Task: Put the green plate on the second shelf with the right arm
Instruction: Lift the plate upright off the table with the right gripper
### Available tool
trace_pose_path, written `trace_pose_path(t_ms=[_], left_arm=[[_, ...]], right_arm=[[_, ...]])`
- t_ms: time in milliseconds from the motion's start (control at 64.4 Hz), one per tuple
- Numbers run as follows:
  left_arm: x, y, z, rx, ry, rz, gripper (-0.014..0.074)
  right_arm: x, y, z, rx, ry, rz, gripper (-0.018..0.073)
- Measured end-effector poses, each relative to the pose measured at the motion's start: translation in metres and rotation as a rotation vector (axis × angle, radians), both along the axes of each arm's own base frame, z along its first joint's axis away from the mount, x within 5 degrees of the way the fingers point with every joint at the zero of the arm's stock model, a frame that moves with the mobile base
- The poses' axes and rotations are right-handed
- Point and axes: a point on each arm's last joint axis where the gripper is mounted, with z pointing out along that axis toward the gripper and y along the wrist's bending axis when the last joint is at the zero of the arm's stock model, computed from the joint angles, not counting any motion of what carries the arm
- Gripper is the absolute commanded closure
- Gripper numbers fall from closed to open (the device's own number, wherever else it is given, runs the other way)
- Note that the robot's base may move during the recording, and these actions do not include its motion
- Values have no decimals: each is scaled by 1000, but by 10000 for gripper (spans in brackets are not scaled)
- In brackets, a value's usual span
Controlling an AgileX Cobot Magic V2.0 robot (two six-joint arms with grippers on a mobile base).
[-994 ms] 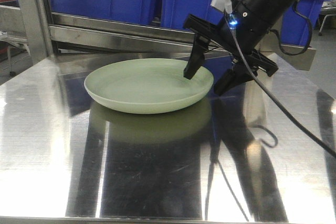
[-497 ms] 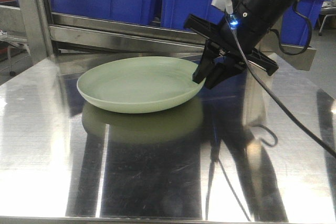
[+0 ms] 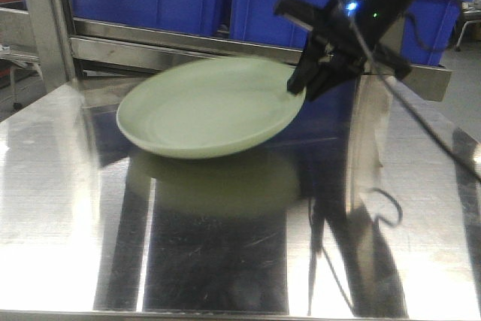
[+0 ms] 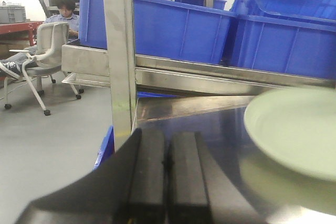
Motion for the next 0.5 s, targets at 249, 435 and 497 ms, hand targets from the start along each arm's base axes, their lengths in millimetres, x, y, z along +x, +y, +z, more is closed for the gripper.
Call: trace_pose_path(t_ms=[249, 435, 497], left_arm=[[0, 0, 0, 0, 0, 0, 466], [0, 0, 0, 0, 0, 0, 466], [0, 0, 0, 0, 0, 0, 466]], right_arm=[[-36, -16, 71, -64, -205, 35, 533], [-79, -31, 107, -71, -337, 17, 533], [-100, -38, 114, -76, -379, 8, 533]])
